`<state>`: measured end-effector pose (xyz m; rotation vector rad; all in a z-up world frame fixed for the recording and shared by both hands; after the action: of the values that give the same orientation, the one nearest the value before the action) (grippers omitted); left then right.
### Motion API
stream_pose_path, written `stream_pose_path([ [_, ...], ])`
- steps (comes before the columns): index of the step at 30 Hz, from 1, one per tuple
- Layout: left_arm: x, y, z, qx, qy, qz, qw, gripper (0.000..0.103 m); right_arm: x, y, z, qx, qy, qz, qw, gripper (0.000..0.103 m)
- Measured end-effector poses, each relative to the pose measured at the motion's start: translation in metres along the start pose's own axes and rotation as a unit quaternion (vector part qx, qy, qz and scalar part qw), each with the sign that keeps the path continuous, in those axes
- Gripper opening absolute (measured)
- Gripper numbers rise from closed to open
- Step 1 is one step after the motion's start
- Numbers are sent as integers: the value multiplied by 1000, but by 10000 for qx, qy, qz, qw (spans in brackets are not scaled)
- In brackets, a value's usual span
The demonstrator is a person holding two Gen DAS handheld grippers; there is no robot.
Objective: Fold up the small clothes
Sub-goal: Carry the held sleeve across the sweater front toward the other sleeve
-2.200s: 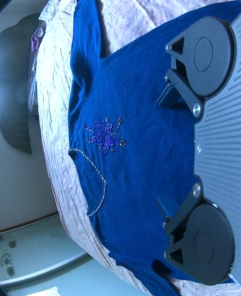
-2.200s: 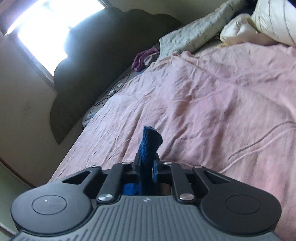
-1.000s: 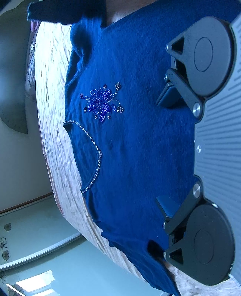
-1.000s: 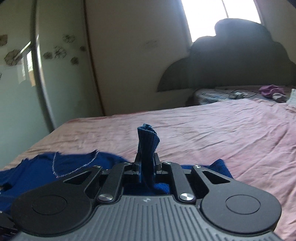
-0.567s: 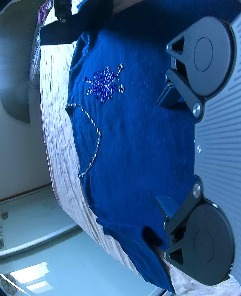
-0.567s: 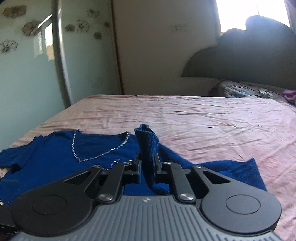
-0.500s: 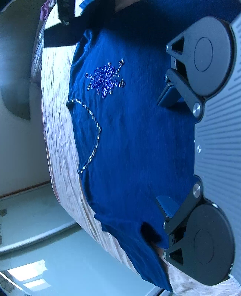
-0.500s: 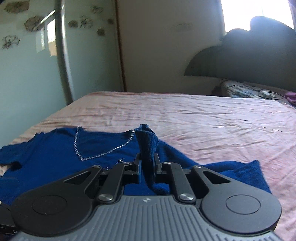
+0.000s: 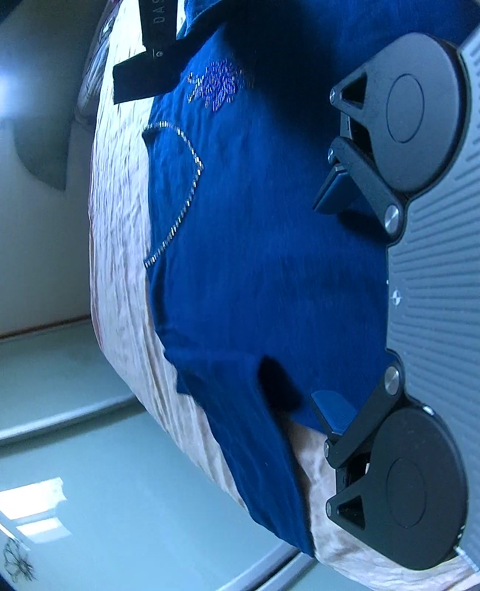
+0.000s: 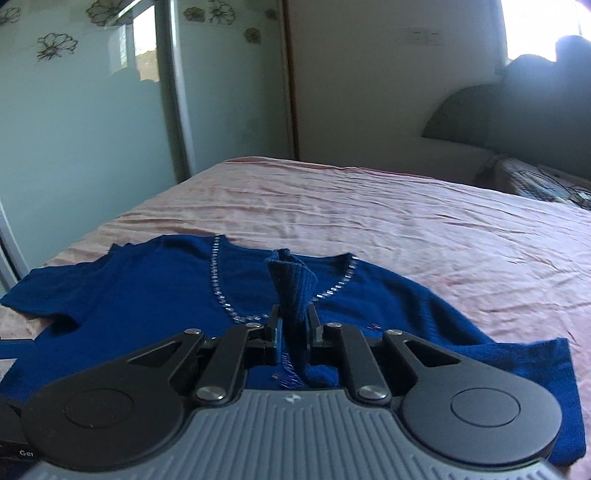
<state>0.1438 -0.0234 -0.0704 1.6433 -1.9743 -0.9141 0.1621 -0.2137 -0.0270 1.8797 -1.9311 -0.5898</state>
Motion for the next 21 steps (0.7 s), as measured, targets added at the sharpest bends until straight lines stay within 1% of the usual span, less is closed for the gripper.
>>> stream_pose_path([
  [6, -20, 0, 8, -66, 176, 35, 9998, 102, -25, -15, -3, -96, 70, -133, 9998, 11],
  [10, -33, 4, 8, -45, 310, 49, 9995, 102, -41, -26, -7, -161, -6, -259, 9995, 11],
  [15, -47, 9, 7, 54, 362, -130, 9992, 102, -64, -36, -16, -140, -48, -437, 9989, 11],
  [21, -62, 5, 10, -5, 509, -303, 9982, 102, -102, -46, -27, -101, 166, -653, 9977, 11],
])
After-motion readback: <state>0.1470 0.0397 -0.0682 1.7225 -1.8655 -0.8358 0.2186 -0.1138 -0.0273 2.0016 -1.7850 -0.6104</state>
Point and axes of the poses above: each gripper's, at about its wrist camera, not at the fingertips, and y roughly against the way its jaws point, x to its right, z to its underside, the point moved 7 cm from there along -y, roughly the way its jaws point, and after that the axes turned 9 degrees about z, right-handed, at the moved point
